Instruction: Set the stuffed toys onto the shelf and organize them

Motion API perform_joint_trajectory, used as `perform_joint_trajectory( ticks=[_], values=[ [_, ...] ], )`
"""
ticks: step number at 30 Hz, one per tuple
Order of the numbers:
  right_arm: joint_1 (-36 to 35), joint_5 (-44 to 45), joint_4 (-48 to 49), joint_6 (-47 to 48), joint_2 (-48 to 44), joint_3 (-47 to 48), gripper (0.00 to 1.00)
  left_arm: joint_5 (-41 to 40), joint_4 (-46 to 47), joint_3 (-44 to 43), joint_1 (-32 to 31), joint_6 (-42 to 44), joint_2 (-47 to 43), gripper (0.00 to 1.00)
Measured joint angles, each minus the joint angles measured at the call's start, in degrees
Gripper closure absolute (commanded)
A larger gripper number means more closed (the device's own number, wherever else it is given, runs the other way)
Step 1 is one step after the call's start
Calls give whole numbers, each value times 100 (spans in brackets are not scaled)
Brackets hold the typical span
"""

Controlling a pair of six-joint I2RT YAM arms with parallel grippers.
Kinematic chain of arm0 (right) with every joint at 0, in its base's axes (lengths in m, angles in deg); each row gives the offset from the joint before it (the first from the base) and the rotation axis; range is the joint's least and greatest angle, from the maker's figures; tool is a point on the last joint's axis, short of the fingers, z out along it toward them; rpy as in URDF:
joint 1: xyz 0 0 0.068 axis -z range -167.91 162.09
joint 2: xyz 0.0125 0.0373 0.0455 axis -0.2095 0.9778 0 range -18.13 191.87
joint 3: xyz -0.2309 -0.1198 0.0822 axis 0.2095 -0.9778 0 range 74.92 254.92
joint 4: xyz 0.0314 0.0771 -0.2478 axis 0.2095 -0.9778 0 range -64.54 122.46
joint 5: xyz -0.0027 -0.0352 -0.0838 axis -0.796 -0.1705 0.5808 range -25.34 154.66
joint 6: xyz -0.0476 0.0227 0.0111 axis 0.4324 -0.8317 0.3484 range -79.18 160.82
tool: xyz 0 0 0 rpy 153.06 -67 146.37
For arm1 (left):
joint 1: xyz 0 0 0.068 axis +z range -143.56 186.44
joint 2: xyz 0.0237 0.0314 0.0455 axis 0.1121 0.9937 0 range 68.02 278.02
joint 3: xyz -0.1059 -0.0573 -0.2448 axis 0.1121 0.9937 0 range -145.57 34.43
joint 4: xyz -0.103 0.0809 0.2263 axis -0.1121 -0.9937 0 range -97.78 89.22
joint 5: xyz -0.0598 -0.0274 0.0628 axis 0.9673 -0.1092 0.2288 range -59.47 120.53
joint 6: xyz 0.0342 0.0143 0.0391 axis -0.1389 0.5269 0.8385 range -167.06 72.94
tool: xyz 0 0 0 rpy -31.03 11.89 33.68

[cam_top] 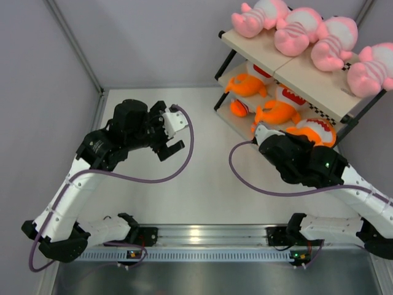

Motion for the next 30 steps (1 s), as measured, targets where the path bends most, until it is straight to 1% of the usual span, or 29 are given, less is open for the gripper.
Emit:
perform_joint_trajectory(
  ticks=[4,10,16,18,19,21,22,23,25,26,27,28,30],
  values=[
    [466,-127,450,905,-498,-702,100,15,2,-81,0,15,4,2],
    [1126,-691,1386,2177,-960,-1375,99,15,0,-118,0,20,4,2],
    [1733,-1252,2157,3333,-1163,-1998,87,15,2,-131,0,22,4,2],
    [1980,-1423,2297,3611,-1250,-2133,85,17,2,-131,0,20,0,2],
    [2107,-1517,2387,3753,-1303,-2197,82,15,2,-131,0,22,-2,2],
    [2280,-1655,2514,3956,-1362,-2267,78,15,2,-131,0,20,-13,2],
    [2352,-1718,2605,4057,-1384,-2295,73,17,2,-131,0,20,-22,2],
    [2411,-1775,2658,4122,-1390,-2299,71,17,2,-131,0,20,-31,2],
    [2542,-1871,2802,4251,-1388,-2299,64,15,2,-131,0,22,-48,2],
    [2625,-1932,2861,4299,-1381,-2299,53,15,2,-131,0,20,-52,2],
    [2695,-1976,2900,4315,-1366,-2297,45,15,2,-131,0,22,-61,2],
    [2776,-2037,2918,4328,-1333,-2291,35,15,2,-131,0,22,-72,2],
    [2909,-2127,2914,4339,-1259,-2284,30,15,2,-131,0,22,-90,2]
  ],
)
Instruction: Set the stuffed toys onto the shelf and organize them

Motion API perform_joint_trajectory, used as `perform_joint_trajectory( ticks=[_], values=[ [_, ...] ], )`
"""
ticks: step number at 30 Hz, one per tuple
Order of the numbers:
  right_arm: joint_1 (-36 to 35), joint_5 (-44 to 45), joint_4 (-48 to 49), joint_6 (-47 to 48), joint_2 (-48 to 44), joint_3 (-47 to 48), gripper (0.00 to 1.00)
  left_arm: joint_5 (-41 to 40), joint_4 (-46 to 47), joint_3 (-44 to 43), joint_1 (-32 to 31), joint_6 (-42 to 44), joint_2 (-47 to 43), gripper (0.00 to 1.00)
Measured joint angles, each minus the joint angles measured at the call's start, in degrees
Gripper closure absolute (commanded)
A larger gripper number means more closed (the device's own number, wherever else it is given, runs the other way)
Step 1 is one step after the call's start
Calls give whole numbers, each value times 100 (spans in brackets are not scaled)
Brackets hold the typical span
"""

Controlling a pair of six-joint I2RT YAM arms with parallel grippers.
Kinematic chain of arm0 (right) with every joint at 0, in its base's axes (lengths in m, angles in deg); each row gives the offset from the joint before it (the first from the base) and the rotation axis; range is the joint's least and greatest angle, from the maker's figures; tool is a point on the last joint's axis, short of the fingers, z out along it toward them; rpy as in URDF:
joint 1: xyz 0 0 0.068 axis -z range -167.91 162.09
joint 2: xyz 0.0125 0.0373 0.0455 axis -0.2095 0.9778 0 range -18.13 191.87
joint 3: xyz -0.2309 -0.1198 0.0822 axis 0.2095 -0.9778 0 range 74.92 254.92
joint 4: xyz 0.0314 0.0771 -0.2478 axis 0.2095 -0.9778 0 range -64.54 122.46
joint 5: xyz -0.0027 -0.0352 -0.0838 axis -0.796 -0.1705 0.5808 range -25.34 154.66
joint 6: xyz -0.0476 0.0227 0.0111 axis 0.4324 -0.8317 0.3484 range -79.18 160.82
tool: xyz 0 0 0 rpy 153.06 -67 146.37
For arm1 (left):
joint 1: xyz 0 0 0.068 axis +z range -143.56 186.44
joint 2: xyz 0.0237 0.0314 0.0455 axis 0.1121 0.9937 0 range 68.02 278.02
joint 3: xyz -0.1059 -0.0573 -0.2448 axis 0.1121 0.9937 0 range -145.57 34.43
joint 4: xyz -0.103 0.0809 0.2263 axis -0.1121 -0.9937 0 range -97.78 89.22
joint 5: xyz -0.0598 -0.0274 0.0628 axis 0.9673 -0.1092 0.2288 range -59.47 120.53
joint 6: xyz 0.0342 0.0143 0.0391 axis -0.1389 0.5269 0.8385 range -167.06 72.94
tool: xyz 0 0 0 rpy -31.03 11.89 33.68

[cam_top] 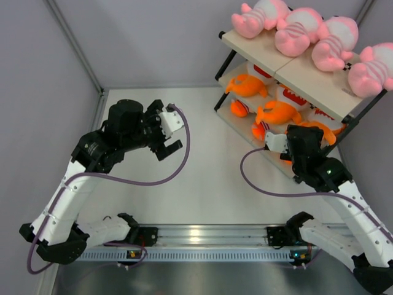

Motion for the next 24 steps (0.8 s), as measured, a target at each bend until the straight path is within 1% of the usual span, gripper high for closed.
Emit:
perform_joint_trajectory(
  ticks=[6,8,9,10,14,19,22,24],
  values=[
    [42,-50,-251,-225,181,256,22,-2,0,0,0,22,-61,2],
    [-48,22,-391,-396,190,428,14,-2,0,0,0,33,-72,2],
    [-90,74,-457,-483,188,498,13,-2,0,0,0,42,-72,2],
    [-160,133,-516,-573,184,566,2,-4,0,0,0,48,-72,2],
    [-437,251,-763,-887,173,769,1,-9,0,0,0,90,-72,2],
    [-809,76,-1154,-1370,157,1244,1,-81,0,0,0,136,-72,2],
    [-984,-334,-1493,-1744,210,1735,1,-116,-15,0,0,168,-74,2],
    [-1102,-911,-1709,-2041,297,2135,1,-140,-46,26,0,195,-90,2]
  ],
)
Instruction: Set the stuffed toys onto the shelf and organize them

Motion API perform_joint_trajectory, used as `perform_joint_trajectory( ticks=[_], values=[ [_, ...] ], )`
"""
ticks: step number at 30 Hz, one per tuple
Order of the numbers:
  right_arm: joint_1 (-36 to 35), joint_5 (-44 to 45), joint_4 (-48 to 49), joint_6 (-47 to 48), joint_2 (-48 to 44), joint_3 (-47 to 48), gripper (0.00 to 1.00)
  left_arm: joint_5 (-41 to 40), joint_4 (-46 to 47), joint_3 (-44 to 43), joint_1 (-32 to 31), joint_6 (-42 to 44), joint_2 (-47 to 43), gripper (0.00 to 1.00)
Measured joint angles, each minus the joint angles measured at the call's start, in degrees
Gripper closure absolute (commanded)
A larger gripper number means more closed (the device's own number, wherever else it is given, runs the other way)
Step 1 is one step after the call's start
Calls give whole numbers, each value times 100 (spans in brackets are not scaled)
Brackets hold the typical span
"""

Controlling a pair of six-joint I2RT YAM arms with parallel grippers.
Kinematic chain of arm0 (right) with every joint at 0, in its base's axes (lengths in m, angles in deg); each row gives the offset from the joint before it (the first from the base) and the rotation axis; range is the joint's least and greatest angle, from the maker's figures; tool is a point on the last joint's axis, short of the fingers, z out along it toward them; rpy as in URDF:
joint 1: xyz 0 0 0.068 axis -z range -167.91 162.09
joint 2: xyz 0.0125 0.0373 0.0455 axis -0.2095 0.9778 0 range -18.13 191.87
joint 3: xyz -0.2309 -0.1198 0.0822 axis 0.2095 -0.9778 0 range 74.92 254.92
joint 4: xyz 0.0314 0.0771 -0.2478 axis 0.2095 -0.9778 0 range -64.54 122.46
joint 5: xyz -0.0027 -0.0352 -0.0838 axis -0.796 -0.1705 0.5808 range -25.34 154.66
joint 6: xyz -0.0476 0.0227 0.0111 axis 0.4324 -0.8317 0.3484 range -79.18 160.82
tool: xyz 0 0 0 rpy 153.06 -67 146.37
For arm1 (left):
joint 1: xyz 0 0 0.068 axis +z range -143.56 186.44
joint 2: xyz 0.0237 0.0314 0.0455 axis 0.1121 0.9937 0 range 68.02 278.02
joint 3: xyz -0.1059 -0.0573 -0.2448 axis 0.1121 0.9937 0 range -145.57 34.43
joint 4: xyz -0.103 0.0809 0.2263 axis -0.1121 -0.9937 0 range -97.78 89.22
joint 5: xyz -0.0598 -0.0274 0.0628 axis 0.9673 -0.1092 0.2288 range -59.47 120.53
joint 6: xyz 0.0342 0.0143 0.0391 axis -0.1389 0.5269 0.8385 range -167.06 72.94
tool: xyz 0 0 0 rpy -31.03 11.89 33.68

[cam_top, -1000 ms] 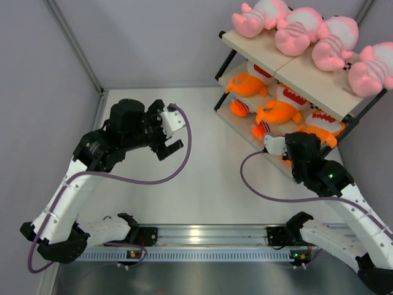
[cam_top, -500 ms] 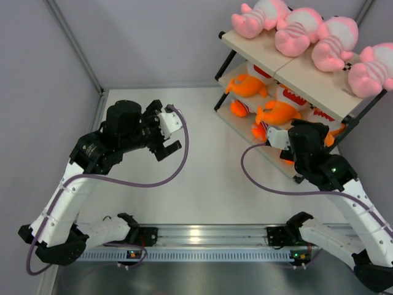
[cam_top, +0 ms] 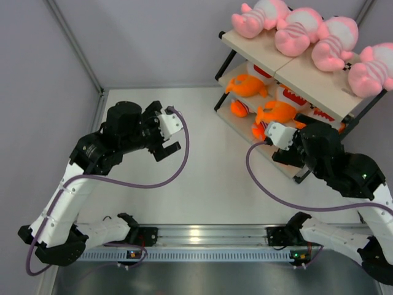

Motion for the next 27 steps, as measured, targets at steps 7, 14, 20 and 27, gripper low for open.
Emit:
perform_joint_trajectory(
  ticks=[7,14,20,27],
  values=[
    [-153,-2726,341,-1108,42,286,1,-227,-55,745,118,-168,-367,2],
    [-186,-5025,2625,-2389,-693,-2164,1,-310,-59,2076,826,-511,-955,2],
    [-190,-5036,4242,-3178,-1207,-4094,1,-649,240,3355,1565,-835,-1556,2],
    [-192,-4754,5847,-4048,-1541,-5556,1,-931,798,4409,2345,-1316,-1908,2]
  ],
)
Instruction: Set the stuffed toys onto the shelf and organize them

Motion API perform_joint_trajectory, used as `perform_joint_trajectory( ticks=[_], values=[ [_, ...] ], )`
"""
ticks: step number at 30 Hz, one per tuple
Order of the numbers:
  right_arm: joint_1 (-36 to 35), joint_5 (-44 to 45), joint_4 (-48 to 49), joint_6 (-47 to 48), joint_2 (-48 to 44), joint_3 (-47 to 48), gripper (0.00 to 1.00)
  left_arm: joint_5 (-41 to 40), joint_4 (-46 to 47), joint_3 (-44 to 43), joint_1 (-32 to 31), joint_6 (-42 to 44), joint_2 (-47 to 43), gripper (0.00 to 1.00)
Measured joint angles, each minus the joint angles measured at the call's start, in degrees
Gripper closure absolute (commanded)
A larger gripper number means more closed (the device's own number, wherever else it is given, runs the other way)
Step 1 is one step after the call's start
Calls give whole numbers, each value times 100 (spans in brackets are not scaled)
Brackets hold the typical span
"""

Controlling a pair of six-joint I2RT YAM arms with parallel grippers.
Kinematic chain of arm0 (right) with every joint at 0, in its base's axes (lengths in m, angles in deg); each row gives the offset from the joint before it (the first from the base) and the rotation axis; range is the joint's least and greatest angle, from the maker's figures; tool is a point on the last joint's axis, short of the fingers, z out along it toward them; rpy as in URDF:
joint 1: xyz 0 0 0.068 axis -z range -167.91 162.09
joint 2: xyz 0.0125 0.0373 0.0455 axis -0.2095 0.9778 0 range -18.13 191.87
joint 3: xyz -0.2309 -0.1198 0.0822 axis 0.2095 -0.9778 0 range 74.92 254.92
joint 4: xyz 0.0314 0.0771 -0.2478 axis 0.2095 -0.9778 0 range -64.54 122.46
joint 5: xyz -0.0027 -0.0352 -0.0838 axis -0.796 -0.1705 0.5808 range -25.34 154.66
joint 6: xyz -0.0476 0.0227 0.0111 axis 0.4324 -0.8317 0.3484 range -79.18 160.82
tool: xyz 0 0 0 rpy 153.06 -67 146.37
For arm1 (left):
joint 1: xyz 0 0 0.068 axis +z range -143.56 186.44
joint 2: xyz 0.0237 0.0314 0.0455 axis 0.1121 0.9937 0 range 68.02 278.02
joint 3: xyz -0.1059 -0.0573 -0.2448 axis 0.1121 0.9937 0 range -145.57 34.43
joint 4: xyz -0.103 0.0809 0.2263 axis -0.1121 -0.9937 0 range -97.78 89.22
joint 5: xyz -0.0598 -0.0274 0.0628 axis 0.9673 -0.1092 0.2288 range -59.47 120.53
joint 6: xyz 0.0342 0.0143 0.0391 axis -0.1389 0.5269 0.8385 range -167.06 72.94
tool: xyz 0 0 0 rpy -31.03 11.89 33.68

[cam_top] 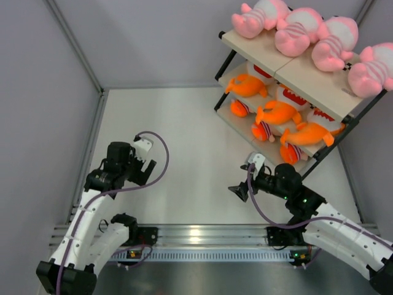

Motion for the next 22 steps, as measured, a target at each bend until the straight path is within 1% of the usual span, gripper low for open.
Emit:
perform_joint_trajectory(
  ticks=[2,5,12,22],
  values=[
    [0,114,398,-225,-35,-402,1,-125,188,208,133,-120,44,2],
    [0,332,682,-411,-44,-726,1,-389,442,369,245,-306,223,2],
    [0,619,1099,-560,-57,-793,1,-863,1008,544,431,-643,341,2],
    [0,798,1250,-590,-70,-793,1,-894,1178,562,483,-684,409,2]
  ],
)
